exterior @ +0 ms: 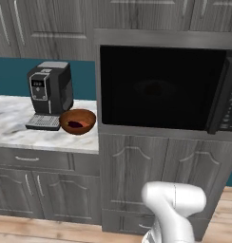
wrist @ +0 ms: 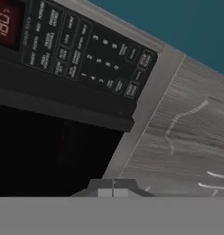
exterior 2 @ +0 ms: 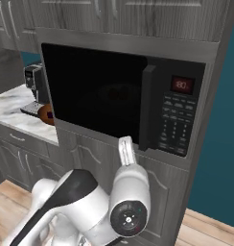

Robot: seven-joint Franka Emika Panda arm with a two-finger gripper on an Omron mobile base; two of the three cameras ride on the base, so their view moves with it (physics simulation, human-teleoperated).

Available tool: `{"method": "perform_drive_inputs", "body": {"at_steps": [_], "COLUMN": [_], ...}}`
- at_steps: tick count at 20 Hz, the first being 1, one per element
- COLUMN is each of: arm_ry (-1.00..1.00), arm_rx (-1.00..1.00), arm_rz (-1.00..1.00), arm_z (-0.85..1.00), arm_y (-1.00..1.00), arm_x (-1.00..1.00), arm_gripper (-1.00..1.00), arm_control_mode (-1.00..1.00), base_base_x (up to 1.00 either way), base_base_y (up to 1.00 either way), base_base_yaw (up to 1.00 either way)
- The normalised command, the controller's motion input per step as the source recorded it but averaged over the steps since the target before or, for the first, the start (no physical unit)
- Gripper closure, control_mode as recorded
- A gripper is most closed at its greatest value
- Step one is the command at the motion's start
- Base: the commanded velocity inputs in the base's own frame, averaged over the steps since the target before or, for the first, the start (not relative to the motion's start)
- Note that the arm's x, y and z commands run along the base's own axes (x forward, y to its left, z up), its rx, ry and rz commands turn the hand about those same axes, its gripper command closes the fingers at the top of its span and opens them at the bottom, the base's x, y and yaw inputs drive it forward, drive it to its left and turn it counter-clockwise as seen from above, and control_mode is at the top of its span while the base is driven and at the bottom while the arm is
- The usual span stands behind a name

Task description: Place the bowl containing the potato and tomato in the microwave. Close the microwave door and press the start button to microwave the meal.

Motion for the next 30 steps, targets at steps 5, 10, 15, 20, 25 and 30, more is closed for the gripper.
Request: {"method": "perform_drive_inputs", "body": {"at_steps": [5,10,15,20,25,30], "arm_ry": [-0.07,-0.01,0.01,0.00,0.00,0.00], "arm_rx": [0.15,0.01,0.00,0.00,0.00,0.00], "arm_rz": [-0.11,-0.02,0.00,0.00,0.00,0.00], "arm_z": [0.10,0.00,0.00,-0.16,-0.28,-0.09], "arm_y": [0.00,0.00,0.00,-0.06,-0.16,-0.20], "arm_x": [0.12,0.36,0.40,0.25,0.20,0.19], "arm_gripper": [1.00,1.00,1.00,1.00,1.00,1.00], "arm_control_mode": [-1.00,-1.00,-1.00,-1.00,-1.00,-1.00], "base_base_x": [0.00,0.00,0.00,0.00,0.00,0.00], "base_base_y": [0.00,0.00,0.00,0.00,0.00,0.00], "base_base_yaw": [0.00,0.00,0.00,0.00,0.00,0.00]}}
